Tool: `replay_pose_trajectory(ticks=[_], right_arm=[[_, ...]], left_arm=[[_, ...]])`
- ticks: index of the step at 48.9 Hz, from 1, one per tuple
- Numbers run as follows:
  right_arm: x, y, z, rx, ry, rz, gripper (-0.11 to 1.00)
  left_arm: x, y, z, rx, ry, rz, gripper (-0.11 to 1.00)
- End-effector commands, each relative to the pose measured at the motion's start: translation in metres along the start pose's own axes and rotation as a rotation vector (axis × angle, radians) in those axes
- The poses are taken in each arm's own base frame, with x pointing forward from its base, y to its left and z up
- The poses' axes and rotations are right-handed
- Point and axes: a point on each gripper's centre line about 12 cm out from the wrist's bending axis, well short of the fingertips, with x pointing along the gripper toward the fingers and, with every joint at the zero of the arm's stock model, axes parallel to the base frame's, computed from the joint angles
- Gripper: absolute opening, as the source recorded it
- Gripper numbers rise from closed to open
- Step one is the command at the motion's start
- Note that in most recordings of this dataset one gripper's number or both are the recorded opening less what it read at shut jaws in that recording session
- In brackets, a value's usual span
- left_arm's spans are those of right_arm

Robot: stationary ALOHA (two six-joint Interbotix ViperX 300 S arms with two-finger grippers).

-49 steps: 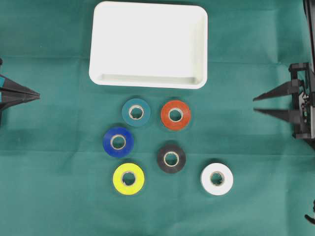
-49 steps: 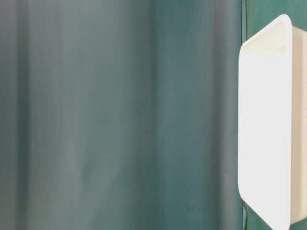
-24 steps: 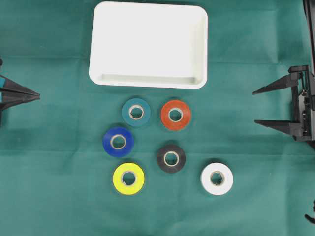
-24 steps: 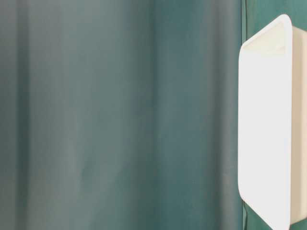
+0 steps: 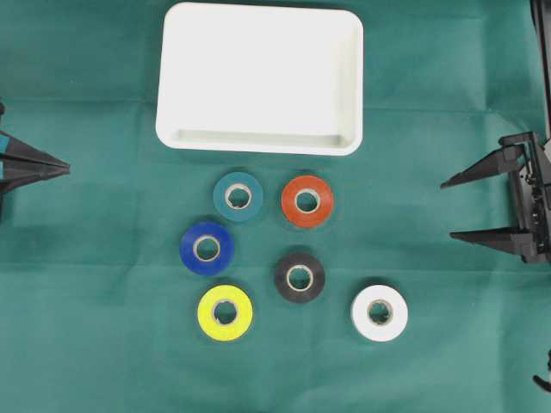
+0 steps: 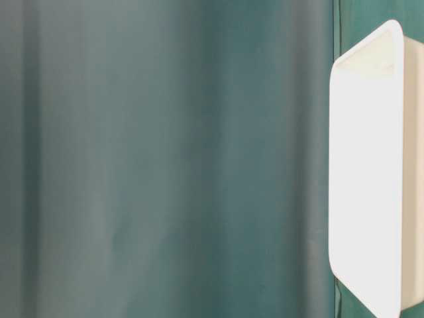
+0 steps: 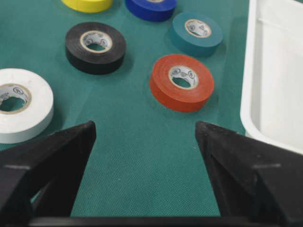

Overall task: Put the tape into the white case with the right arm.
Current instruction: 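Open the right gripper and move it toward the tape rolls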

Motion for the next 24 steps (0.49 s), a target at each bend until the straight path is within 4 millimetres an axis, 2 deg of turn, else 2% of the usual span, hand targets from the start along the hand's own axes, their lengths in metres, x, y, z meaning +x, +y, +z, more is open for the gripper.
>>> replay_pose_trajectory(ticks=[1,5,13,24], right_arm=[[0.003,0.0,0.008,0.0,-0.012,0.002,0.56],[0.006,0.0,0.01,0.0,-0.002,0.003,0.52],[0.017,-0.001,0.017,-0.001,0.017,0.01,0.52],[0.04,-0.001,0.027,0.002,0.047,0.022,0.52]], left_arm=[[0.001,0.0,0.008,-0.003,-0.018,0.001,0.0],[0.001,0.0,0.008,-0.003,-0.02,0.001,0.0],[0.001,0.0,0.008,-0.002,-0.018,0.001,0.0],[0.001,0.0,0.005,-0.002,-0.012,0.001,0.0]])
